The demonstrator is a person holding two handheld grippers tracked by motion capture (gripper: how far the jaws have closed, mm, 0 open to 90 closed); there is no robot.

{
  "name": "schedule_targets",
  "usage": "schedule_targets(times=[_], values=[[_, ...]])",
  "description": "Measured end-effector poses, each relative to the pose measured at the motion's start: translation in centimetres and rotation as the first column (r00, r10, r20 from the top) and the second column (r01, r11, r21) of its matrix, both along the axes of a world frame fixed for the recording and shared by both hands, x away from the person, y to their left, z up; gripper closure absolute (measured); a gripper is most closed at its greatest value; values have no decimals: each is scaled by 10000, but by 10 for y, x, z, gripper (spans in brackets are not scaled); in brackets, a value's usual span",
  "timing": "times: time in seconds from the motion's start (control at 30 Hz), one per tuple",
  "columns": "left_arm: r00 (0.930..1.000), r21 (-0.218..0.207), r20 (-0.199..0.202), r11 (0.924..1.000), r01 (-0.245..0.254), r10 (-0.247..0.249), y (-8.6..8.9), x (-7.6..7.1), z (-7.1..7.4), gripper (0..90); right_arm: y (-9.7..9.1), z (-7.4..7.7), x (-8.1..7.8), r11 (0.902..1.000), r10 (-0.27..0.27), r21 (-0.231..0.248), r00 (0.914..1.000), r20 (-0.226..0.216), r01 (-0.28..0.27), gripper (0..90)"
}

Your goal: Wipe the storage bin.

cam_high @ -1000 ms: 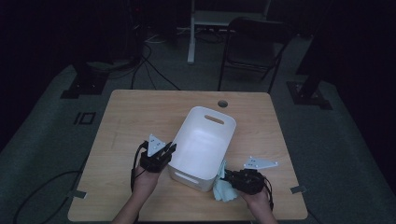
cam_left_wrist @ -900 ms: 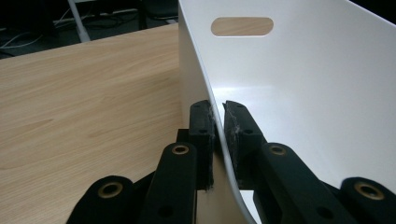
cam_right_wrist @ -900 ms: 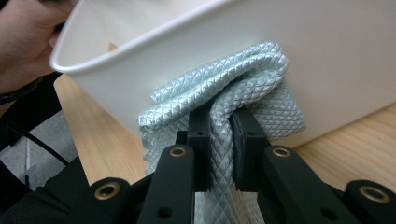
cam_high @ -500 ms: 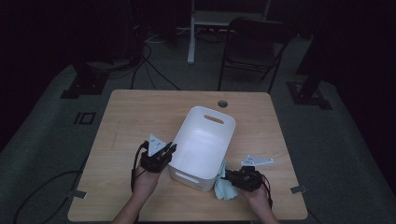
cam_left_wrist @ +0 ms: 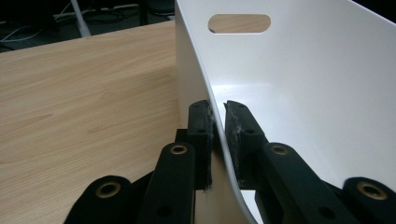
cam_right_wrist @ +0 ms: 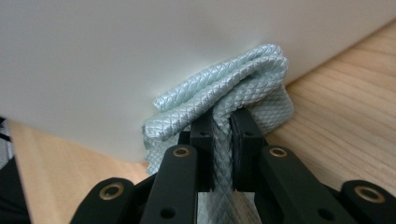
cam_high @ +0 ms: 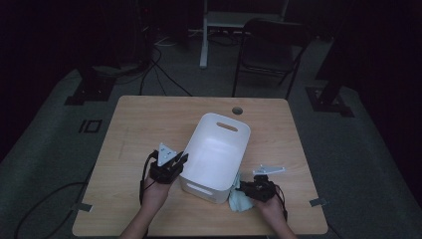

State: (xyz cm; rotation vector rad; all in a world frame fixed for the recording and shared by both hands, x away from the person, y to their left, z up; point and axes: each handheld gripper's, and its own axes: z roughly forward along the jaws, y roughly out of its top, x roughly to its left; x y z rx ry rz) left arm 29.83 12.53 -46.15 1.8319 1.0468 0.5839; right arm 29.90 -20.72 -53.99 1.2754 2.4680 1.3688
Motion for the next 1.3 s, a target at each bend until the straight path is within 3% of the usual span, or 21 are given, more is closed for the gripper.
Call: schedule_targets(times=[0.27,0.37,0.47,0.6,0.73,0.83,0.93,1.03,1.2,1.3], values=[[10000,-202,-13,9997,-98,98,1,1,-1,770,1,-5,4,9994,-232,-257,9997,-118,229,821],[9999,-404,-80,9992,79,-82,3,2,-2,732,1,-4,3,9993,-233,-300,9997,-95,230,822],[9994,-403,-119,9987,313,-318,2,2,-3,571,-5,2,3,9994,-343,-90,9994,40,343,825],[9983,-622,-63,9964,583,-588,0,0,-2,422,-18,16,2,9977,-630,288,9971,419,618,826],[9966,-696,-38,9942,814,-819,1,-1,0,408,-34,29,3,9925,-1092,637,9909,790,1043,828],[9937,-677,12,9914,1117,-1118,0,-3,2,408,-45,31,5,9878,-1387,821,9872,783,1323,829],[9941,-590,-8,9924,1081,-1084,0,-8,2,394,-54,32,7,9834,-1644,909,9830,820,1569,829],[9944,-665,-16,9922,1050,-1053,1,-13,3,394,-59,33,8,9794,-1830,1010,9799,797,1747,829],[9930,-638,397,9915,1134,-1110,0,-25,12,365,-64,34,9,9760,-1970,1101,9770,814,1877,829],[9907,-588,351,9893,1335,-1316,-1,-29,14,349,-66,36,9,9744,-2012,1182,9763,803,1911,829]])
